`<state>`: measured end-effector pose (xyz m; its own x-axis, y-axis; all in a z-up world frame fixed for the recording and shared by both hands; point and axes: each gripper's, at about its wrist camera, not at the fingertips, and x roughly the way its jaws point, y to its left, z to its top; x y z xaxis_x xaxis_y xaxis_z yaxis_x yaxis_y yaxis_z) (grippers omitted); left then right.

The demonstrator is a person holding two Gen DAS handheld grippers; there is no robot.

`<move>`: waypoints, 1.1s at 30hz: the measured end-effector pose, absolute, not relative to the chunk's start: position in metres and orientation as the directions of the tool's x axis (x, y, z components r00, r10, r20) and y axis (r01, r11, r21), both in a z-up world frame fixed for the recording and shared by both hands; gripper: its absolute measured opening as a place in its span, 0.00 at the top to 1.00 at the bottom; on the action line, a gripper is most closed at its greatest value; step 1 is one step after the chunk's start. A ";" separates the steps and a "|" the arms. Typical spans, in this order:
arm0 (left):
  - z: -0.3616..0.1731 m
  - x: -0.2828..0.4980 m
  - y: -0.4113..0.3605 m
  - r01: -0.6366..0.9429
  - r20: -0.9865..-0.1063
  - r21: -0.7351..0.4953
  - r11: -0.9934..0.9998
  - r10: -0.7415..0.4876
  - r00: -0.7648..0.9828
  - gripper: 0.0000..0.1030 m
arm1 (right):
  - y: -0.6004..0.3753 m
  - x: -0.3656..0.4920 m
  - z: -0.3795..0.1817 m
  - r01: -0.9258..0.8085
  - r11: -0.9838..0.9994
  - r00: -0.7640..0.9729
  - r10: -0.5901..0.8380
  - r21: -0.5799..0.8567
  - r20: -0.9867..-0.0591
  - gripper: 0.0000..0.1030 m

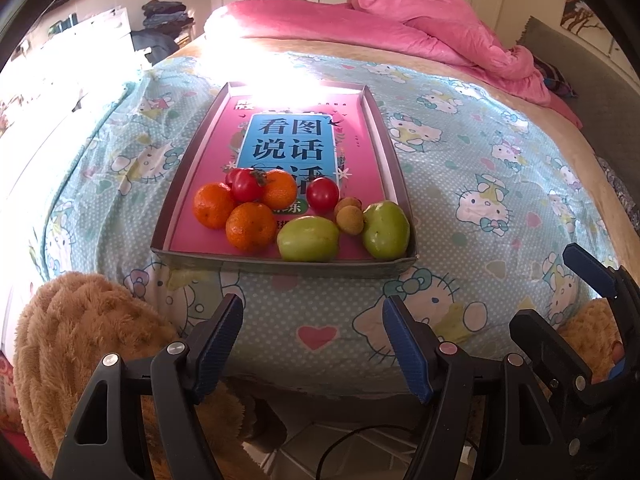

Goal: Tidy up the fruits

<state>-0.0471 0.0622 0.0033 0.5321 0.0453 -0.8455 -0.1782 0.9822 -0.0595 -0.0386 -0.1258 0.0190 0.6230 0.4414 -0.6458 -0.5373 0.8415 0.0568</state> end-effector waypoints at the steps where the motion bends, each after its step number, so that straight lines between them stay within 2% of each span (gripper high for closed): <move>1: 0.003 -0.047 0.062 -0.179 -0.845 -0.060 0.982 0.045 0.533 0.28 | -0.126 -0.038 0.019 -0.537 0.842 0.623 0.441 0.057 -0.646 0.07; 7: 0.004 -0.048 0.062 -0.180 -0.842 -0.062 0.982 0.045 0.538 0.28 | -0.127 -0.038 0.019 -0.534 0.844 0.629 0.439 0.055 -0.642 0.07; 10: 0.005 -0.048 0.063 -0.181 -0.840 -0.061 0.982 0.047 0.540 0.28 | -0.127 -0.039 0.020 -0.534 0.844 0.629 0.438 0.053 -0.642 0.01; 33: 0.006 -0.049 0.064 -0.187 -0.838 -0.060 0.981 0.052 0.543 0.28 | -0.128 -0.038 0.020 -0.532 0.845 0.636 0.436 0.047 -0.637 0.01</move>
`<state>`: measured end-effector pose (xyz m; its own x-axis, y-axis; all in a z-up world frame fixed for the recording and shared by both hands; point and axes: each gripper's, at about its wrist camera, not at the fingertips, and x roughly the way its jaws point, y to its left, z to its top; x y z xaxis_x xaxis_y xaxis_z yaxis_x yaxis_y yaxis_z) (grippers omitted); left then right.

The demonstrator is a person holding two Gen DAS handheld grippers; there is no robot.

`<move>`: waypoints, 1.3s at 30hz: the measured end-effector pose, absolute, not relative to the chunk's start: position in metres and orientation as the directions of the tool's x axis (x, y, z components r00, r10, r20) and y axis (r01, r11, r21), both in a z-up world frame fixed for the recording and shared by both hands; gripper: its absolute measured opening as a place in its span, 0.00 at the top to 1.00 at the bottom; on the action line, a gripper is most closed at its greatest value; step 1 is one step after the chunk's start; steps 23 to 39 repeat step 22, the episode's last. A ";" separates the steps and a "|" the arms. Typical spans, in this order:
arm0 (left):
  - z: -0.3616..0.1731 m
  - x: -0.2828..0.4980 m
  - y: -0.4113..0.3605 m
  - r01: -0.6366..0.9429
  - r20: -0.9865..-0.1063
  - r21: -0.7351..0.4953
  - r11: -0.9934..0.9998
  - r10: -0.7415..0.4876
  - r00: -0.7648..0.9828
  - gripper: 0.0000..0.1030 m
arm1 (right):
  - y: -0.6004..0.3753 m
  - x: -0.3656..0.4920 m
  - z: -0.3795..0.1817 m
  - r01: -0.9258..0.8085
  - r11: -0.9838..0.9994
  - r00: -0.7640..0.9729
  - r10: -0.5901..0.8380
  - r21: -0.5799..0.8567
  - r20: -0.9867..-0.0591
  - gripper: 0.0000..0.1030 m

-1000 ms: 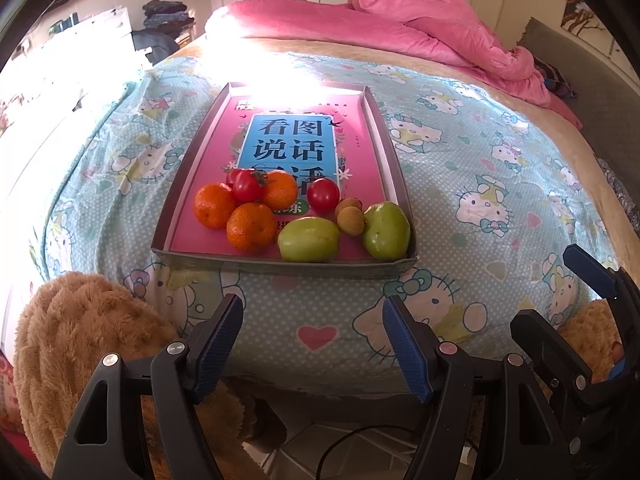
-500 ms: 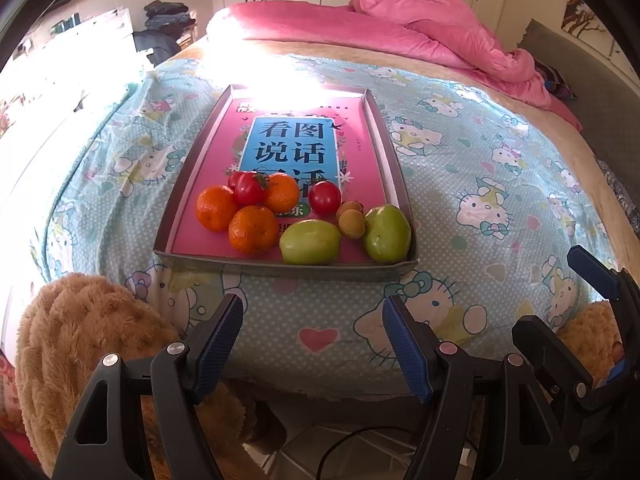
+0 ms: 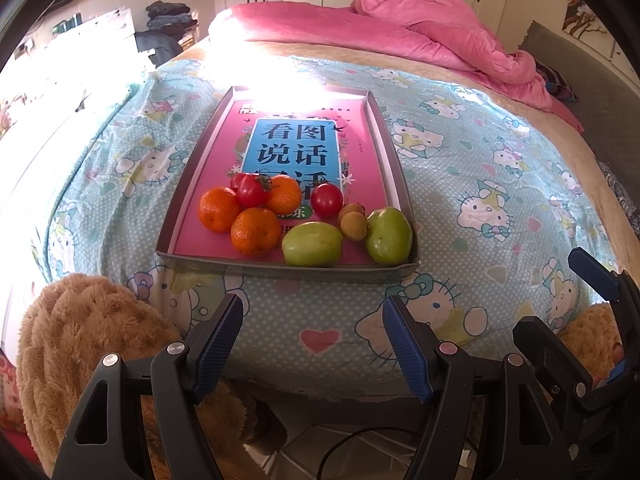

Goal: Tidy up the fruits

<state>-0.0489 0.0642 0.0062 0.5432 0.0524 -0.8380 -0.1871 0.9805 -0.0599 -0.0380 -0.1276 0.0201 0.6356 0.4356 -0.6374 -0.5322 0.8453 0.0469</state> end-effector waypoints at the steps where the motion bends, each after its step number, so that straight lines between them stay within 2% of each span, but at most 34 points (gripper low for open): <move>1: 0.006 -0.049 0.064 -0.187 -0.839 -0.059 0.981 0.053 0.542 0.28 | -0.128 -0.038 0.020 -0.531 0.846 0.636 0.434 0.046 -0.637 0.01; 14: 0.007 -0.044 0.068 -0.208 -0.847 -0.052 0.977 0.067 0.527 0.28 | -0.131 -0.035 0.019 -0.511 0.858 0.646 0.416 0.042 -0.640 0.01; 22: 0.004 -0.023 0.130 -0.354 -0.853 -0.150 0.923 0.060 0.518 0.27 | -0.160 -0.009 0.018 -0.417 0.906 0.673 0.366 0.079 -0.643 0.01; 39: 0.004 -0.023 0.130 -0.354 -0.853 -0.150 0.923 0.060 0.518 0.27 | -0.160 -0.009 0.018 -0.417 0.906 0.673 0.366 0.079 -0.643 0.01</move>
